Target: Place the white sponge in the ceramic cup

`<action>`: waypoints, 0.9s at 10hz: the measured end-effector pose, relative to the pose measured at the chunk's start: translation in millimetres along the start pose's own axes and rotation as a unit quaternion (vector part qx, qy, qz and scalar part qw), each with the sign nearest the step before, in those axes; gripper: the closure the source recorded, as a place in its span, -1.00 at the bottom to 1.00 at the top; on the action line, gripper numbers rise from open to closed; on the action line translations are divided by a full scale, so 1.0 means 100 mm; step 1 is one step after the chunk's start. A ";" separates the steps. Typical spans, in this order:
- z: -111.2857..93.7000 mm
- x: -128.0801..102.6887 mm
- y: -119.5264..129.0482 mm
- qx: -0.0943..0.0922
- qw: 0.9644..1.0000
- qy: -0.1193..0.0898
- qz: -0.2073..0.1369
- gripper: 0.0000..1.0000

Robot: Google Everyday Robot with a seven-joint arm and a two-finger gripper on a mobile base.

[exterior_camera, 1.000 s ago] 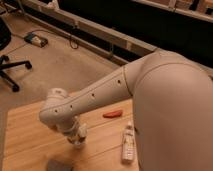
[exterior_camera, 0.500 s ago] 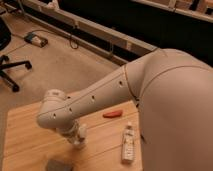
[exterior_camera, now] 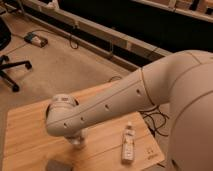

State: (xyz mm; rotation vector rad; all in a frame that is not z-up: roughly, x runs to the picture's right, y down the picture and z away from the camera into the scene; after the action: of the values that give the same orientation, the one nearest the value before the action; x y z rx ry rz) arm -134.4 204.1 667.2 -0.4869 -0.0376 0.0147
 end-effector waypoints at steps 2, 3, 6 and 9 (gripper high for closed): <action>-0.04 -0.03 -0.04 0.011 0.999 -0.029 -0.009 1.00; -0.04 -0.07 -0.07 0.012 0.999 -0.044 -0.014 1.00; 0.00 -0.12 -0.12 -0.002 0.998 -0.060 -0.021 0.58; 0.00 -0.14 -0.12 -0.013 0.998 -0.066 -0.020 -0.01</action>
State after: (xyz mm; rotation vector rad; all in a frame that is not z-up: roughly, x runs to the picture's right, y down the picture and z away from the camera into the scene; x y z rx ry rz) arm -148.2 193.3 672.6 -0.5108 -0.1778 0.0064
